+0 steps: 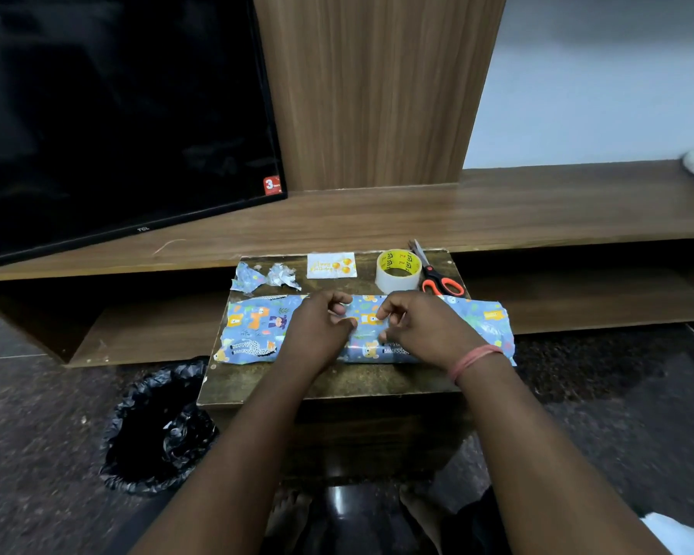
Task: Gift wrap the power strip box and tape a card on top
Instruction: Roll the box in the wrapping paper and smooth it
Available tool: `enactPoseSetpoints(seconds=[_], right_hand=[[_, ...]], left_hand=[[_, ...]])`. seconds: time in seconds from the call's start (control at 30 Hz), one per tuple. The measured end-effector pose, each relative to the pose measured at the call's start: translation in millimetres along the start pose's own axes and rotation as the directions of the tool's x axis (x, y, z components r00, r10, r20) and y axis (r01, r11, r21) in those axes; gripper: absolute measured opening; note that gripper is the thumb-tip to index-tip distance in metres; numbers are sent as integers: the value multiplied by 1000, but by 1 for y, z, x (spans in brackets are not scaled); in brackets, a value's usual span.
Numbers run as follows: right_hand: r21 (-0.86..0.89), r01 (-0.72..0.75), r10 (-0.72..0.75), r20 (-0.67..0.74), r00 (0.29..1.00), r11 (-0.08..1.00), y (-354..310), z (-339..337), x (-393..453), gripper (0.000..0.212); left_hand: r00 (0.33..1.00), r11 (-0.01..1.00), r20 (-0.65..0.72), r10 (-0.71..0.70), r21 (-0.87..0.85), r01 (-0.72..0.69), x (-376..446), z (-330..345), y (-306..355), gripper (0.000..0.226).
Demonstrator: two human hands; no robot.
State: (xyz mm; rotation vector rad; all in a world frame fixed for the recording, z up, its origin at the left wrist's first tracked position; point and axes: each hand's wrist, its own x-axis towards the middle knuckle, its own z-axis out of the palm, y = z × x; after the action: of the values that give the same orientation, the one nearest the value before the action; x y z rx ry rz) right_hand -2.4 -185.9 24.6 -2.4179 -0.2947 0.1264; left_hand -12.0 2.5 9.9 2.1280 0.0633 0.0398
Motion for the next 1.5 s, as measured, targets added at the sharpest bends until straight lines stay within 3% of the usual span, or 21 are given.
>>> enactPoseSetpoints(seconds=[0.03,0.1,0.17,0.23,0.33,0.47,0.63,0.77,0.9,1.0,1.1,1.17,1.23,1.33,1.37,1.43,1.5], right_hand=[[-39,45,-45,15,999,998,2,-2,0,40],[-205,92,-82,55,995,974,7,-4,3,74],[-336,83,-49,108,993,938,11,-4,6,104],[-357,56,3,163,987,932,17,-5,8,119],[-291,24,41,215,976,957,27,-10,10,120],[-324,80,-7,219,976,943,30,-17,12,108],[-300,71,12,266,964,951,30,-18,11,101],[-330,18,104,348,932,944,26,-17,2,86],[-402,-9,164,351,922,915,19,-16,-8,69],[-433,-72,231,327,916,898,10,-13,-9,65],[-422,-119,259,292,921,899,3,-6,-2,67],[-382,-151,269,276,923,912,5,-3,-1,69],[-359,-160,270,280,921,919,6,-4,-2,68],[-331,-158,256,279,925,930,5,-11,-2,67],[-298,-162,238,238,942,941,7,-14,0,65],[-139,-251,257,26,966,958,15,-26,1,57],[-18,-393,380,-217,899,919,26,-44,4,44]], left_hand=[[997,996,14,79,46,-79,0,-5,-3,40],[972,924,136,193,309,-227,6,-15,-11,82],[943,740,285,173,594,-316,17,-22,-23,125],[927,623,358,116,700,-349,28,-28,-38,138],[919,602,392,46,723,-338,39,-38,-51,141],[925,648,373,73,687,-328,34,-45,-45,137],[911,665,404,88,657,-355,23,-43,-53,154],[908,539,412,82,747,-388,14,-40,-54,145],[944,487,327,41,819,-305,1,-47,-44,133],[975,563,221,-38,811,-161,0,-66,-45,91],[989,680,88,-118,733,16,-12,-79,-58,66],[977,718,59,-205,688,109,-17,-80,-61,60],[974,699,57,-220,705,117,-13,-76,-53,59],[965,744,-70,-254,623,241,-1,-65,-42,60],[941,780,-170,-293,526,338,3,-66,-47,59],[863,817,-337,-377,317,481,5,-72,-56,52],[816,846,-364,-449,122,520,4,-86,-60,51]])
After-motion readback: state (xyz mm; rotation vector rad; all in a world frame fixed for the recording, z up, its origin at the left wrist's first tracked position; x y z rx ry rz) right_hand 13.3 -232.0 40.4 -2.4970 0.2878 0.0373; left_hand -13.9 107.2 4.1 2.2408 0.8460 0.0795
